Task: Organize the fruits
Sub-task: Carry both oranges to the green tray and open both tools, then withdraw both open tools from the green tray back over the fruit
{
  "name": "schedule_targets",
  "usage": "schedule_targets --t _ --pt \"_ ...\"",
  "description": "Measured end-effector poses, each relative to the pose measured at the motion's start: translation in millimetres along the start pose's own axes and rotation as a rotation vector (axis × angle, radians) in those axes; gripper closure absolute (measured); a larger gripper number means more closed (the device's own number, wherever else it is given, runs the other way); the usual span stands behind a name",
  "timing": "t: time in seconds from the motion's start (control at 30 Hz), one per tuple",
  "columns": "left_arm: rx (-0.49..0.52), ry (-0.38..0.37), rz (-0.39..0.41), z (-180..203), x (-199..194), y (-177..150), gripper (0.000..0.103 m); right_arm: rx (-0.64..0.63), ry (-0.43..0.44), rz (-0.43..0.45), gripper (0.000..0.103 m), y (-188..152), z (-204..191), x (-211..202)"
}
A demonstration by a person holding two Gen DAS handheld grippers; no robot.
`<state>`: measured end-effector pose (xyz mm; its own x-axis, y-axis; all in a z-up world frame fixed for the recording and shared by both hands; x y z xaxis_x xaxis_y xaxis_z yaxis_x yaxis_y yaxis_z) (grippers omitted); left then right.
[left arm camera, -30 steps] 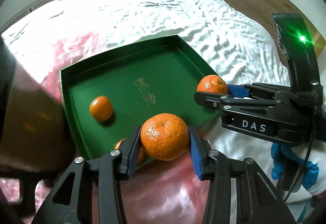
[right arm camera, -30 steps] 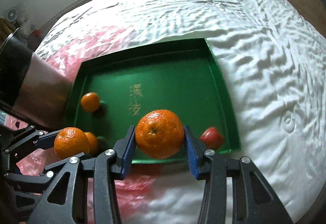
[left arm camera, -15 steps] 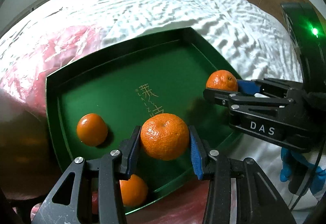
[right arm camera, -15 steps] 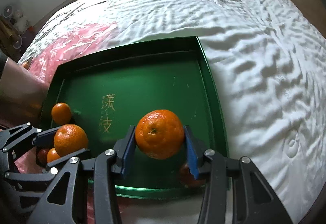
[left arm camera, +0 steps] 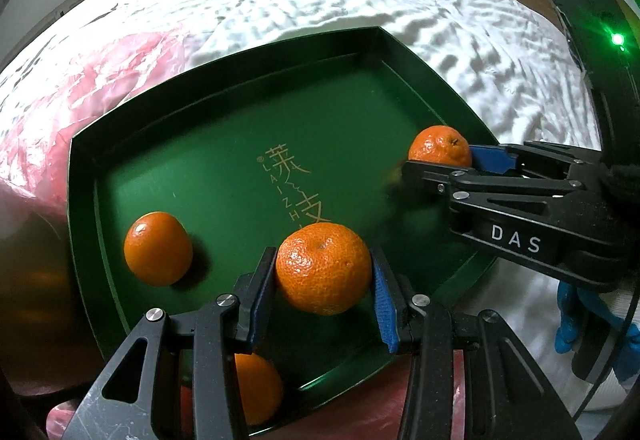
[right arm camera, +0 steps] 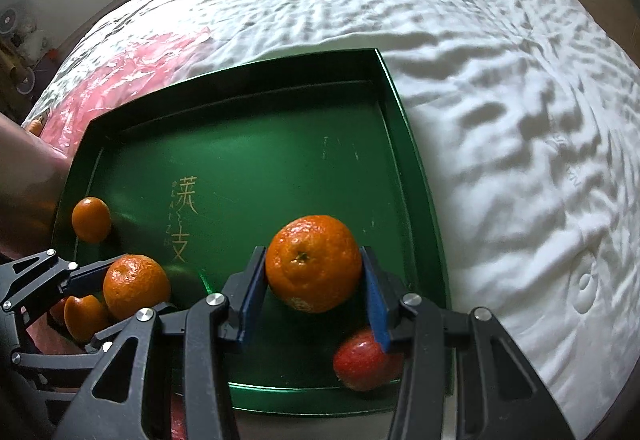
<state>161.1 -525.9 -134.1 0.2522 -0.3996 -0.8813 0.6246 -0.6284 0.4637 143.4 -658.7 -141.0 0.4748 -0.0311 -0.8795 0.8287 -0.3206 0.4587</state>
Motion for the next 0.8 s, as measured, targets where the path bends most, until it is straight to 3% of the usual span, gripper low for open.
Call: schedule_targets --t 0.5,0.7,0.8 --pt "-0.01 0.004 -0.014 0.2 1.0 0.7 0.063 0.001 -0.008 -0.003 0.029 -0.6 0.8 -0.5" --pt "-0.007 0.014 -0.014 -1.6 -3.2 -2.0 0.063 0.003 -0.012 0.003 0.017 -0.6 0.1 -4.5" --pt "0.004 0.015 0.011 -1.1 -10.8 -1.0 0.055 0.0 -0.015 0.014 0.014 0.9 -1.9 -8.0"
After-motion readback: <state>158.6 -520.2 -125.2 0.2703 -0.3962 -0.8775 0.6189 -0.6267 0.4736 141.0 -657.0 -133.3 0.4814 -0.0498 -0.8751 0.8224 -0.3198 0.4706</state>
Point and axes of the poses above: each gripper's, at about its wrist camera, not at the fingertips, and x roughly the way its jaws point, z to its right, y to its top, the point moved 5 cm from there along x, roughly the way its jaws point, and after that the axes turned 4 degrees about x, right-handed, at the moved point
